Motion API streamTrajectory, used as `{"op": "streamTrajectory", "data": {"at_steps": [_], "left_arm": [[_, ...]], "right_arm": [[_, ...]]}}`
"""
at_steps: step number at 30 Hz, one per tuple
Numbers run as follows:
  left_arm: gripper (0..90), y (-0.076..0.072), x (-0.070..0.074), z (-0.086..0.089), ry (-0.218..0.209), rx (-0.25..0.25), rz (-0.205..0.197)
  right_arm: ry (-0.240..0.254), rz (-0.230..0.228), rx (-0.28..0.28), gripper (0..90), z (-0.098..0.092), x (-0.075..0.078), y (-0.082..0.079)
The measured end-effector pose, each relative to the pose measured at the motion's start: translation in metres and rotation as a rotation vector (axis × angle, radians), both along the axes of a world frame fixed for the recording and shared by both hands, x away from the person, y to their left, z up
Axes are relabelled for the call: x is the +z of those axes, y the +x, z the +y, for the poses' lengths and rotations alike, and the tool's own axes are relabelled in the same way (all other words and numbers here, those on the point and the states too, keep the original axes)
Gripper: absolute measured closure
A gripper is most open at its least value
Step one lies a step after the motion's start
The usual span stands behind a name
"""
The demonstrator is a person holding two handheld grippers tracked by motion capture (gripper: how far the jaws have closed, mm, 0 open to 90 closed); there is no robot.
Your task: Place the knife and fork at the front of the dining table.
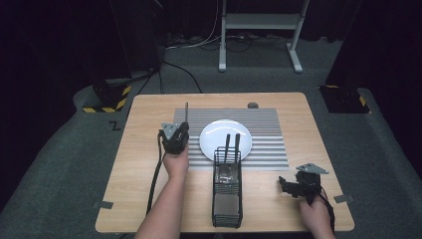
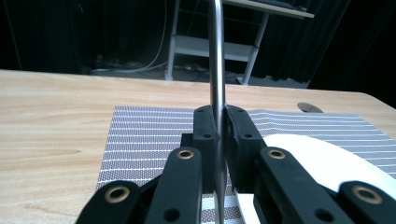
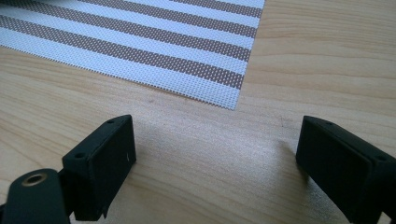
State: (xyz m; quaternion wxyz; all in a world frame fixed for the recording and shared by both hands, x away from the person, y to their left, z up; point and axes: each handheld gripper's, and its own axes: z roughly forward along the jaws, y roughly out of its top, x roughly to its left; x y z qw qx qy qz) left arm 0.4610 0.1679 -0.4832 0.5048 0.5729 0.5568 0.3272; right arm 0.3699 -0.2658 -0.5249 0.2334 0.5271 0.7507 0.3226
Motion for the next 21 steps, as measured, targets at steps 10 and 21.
{"op": "streamTrajectory", "data": {"at_steps": [10, 21], "left_arm": [[83.0, 0.012, -0.009, -0.002, -0.017, 0.017, 0.037], [83.0, 0.024, -0.017, -0.004, -0.019, 0.037, 0.103]], "right_arm": [[0.001, -0.001, 0.0, 11.8, 0.0, 0.0, 0.0], [0.011, 0.0, 0.002, 11.8, -0.001, 0.0, 0.0]]}}
